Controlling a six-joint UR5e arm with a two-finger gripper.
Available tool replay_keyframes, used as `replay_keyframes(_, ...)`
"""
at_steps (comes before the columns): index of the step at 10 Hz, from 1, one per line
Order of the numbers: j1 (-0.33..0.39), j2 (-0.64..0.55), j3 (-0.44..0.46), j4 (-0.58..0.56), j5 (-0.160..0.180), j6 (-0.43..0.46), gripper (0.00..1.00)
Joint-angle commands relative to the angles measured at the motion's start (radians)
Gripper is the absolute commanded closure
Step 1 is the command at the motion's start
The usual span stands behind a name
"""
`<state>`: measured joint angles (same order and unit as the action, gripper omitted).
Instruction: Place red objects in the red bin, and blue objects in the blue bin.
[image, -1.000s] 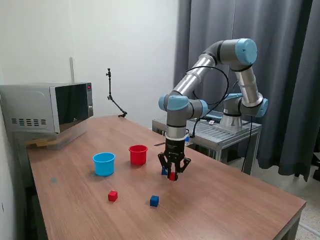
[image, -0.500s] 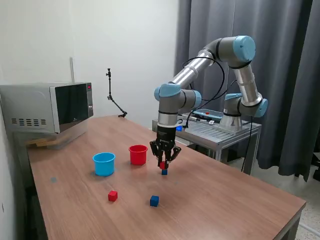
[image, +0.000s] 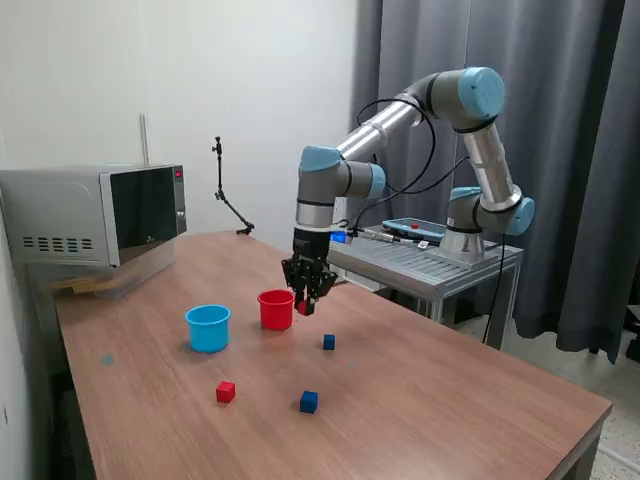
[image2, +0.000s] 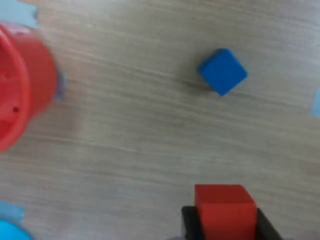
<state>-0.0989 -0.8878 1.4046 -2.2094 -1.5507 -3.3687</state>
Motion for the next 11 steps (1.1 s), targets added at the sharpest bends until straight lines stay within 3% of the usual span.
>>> replay_keyframes(1, -0.031, -0.013, 0.002, 0.002, 0.000, 0.034, 1.00)
replay_keyframes(11, -0.160, -0.037, 0.030, 0.000, 0.004, 0.074, 1.00)
